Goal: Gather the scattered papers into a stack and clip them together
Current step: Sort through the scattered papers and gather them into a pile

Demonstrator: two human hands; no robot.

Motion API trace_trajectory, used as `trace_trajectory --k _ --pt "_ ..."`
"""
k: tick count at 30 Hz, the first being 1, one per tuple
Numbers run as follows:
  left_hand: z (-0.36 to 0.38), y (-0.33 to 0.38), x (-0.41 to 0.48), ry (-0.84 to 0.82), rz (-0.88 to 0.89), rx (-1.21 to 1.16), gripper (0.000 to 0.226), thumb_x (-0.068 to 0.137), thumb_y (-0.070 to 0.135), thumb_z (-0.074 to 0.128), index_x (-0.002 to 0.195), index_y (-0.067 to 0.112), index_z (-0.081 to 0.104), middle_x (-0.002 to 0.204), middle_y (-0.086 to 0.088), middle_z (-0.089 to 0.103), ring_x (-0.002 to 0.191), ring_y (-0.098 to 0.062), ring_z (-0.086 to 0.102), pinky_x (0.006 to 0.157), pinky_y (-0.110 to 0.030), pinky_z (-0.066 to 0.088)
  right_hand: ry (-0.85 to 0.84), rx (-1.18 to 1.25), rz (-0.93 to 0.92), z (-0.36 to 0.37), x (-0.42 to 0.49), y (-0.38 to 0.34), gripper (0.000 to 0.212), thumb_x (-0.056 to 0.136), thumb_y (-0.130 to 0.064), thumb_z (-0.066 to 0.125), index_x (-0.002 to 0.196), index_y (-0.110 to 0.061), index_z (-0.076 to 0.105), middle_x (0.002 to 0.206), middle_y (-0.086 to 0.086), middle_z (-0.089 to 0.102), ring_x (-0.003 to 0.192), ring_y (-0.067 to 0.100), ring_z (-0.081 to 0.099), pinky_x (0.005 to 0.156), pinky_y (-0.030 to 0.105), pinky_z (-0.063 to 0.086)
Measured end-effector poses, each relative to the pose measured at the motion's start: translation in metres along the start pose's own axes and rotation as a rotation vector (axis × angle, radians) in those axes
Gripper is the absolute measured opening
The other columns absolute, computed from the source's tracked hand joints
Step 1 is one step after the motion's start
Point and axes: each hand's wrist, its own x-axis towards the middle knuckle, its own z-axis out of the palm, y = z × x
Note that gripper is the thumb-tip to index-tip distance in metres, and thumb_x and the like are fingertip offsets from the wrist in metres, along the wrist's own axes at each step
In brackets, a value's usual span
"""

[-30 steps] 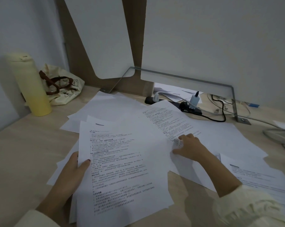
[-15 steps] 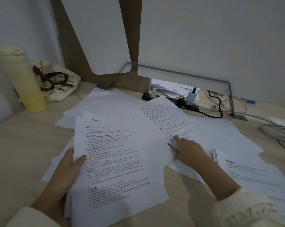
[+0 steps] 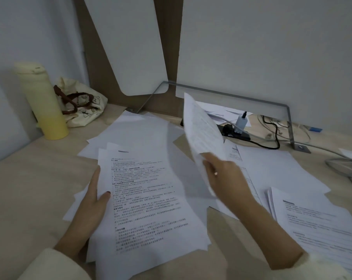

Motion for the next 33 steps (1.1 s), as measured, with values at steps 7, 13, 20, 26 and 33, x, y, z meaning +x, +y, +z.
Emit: trace_trajectory --k 7,13,20,26,33 --pt "-0.002 0.006 -0.005 -0.008 -0.070 0.004 0.038 0.098 0.006 0.035 0.132 0.018 0.047 0.134 -0.001 0.046 0.115 -0.009 0.039 0.096 -0.024 0.028 -0.309 -0.040 -0.307 0.045 -0.028 -0.065 0.023 0.090 -0.005 0.045 0.109 -0.007 0.059 0.076 0.015 0.068 0.060 0.030 0.059 0.044 0.025 0.026" --pt "0.001 0.012 -0.004 0.028 -0.184 -0.156 0.031 0.098 0.032 0.037 0.118 0.016 0.054 0.125 -0.006 0.055 0.113 -0.020 0.050 0.100 -0.032 0.033 -0.358 0.042 -0.429 0.064 -0.041 -0.093 0.023 0.093 -0.010 0.040 0.109 -0.007 0.056 0.084 0.018 0.068 0.059 0.026 0.046 0.046 0.020 0.015" --pt "-0.004 0.008 -0.006 -0.049 -0.175 -0.154 0.083 0.065 0.028 0.062 0.141 0.020 0.030 0.136 -0.007 0.045 0.117 -0.025 0.048 0.099 -0.039 0.041 -0.400 0.157 -0.456 0.072 -0.048 -0.116 0.031 0.095 -0.014 0.037 0.122 -0.010 0.051 0.094 0.023 0.067 0.078 0.039 0.061 0.060 0.034 0.034" --pt "-0.008 0.004 -0.005 -0.071 -0.180 -0.195 0.086 0.065 0.027 0.059 0.143 0.027 0.022 0.131 -0.003 0.050 0.116 -0.027 0.052 0.100 -0.046 0.043 -0.505 0.283 -0.345 0.063 -0.050 -0.112 0.033 0.095 -0.036 0.042 0.122 -0.024 0.056 0.111 0.007 0.068 0.097 0.025 0.062 0.082 0.034 0.046" --pt "-0.033 0.015 -0.020 -0.012 -0.176 -0.354 0.048 0.077 0.009 0.061 0.123 0.006 0.049 0.118 -0.018 0.062 0.101 -0.034 0.064 0.085 -0.050 0.052 -0.370 0.537 0.235 0.037 -0.029 -0.051 0.024 0.093 -0.026 0.051 0.115 -0.022 0.061 0.112 -0.006 0.061 0.092 0.006 0.057 0.078 0.013 0.043"
